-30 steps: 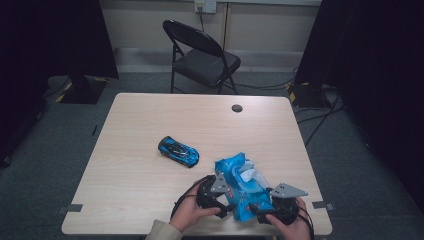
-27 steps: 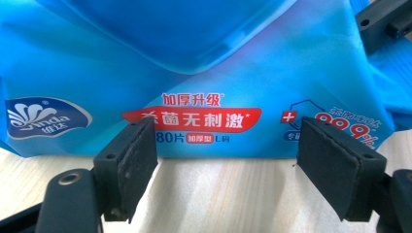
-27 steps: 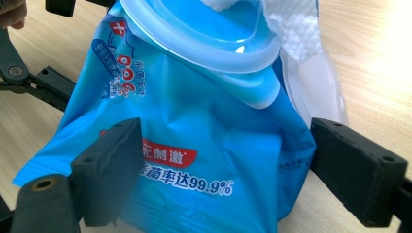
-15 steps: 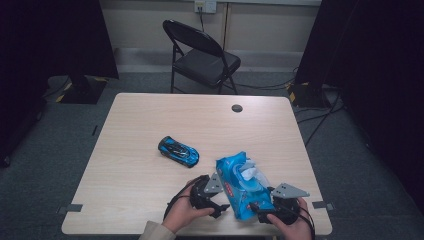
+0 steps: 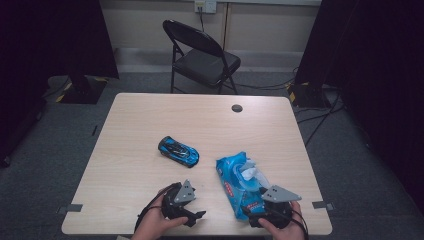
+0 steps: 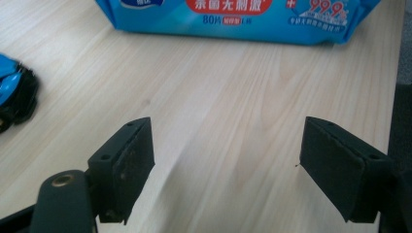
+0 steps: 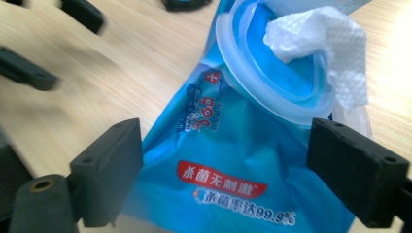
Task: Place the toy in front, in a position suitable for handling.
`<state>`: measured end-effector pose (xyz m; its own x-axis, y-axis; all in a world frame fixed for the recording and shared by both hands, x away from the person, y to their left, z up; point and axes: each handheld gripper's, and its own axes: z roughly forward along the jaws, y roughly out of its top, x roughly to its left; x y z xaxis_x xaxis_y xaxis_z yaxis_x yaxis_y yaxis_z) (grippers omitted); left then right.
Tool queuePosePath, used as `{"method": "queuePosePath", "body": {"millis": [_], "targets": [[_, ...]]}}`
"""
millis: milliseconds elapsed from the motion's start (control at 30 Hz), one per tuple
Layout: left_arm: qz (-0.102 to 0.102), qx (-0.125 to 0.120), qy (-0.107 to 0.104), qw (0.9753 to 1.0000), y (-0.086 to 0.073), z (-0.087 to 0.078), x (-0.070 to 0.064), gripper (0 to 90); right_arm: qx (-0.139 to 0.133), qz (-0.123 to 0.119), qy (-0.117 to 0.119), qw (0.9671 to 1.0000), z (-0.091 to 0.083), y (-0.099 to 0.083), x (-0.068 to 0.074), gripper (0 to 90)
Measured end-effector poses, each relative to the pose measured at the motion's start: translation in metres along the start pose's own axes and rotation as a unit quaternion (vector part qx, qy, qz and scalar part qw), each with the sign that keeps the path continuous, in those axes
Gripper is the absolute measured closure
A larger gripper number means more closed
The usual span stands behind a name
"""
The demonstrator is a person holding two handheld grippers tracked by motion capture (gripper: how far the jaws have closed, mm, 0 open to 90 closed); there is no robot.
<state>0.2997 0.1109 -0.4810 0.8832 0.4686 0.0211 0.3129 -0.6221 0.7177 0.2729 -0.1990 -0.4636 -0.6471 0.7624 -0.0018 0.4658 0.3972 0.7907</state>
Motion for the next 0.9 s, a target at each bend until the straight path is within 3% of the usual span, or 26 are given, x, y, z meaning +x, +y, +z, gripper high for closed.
{"method": "queuePosePath", "body": {"millis": [167, 233, 467, 900], "targets": [[-0.004, -0.001, 0.008, 1.0, -0.007, -0.009, 0.003, 19.3, 0.011, -0.002, -0.036, 0.9993, 0.01, 0.002, 0.006, 7.5], [-0.005, 0.002, 0.01, 0.9999, -0.009, -0.01, 0.005, 19.2, 0.015, 0.008, -0.041, 0.999, 0.014, 0.002, 0.007, 6.3], [-0.012, 0.003, 0.014, 0.9998, -0.016, -0.013, 0.011, 19.1, 0.022, 0.009, -0.056, 0.9982, 0.023, 0.003, 0.006, 7.6], [-0.014, 0.006, 0.018, 0.9997, -0.031, -0.016, 0.028, 18.4, 0.017, 0.034, -0.079, 0.9962, 0.046, 0.015, -0.02, 12.6]]}}
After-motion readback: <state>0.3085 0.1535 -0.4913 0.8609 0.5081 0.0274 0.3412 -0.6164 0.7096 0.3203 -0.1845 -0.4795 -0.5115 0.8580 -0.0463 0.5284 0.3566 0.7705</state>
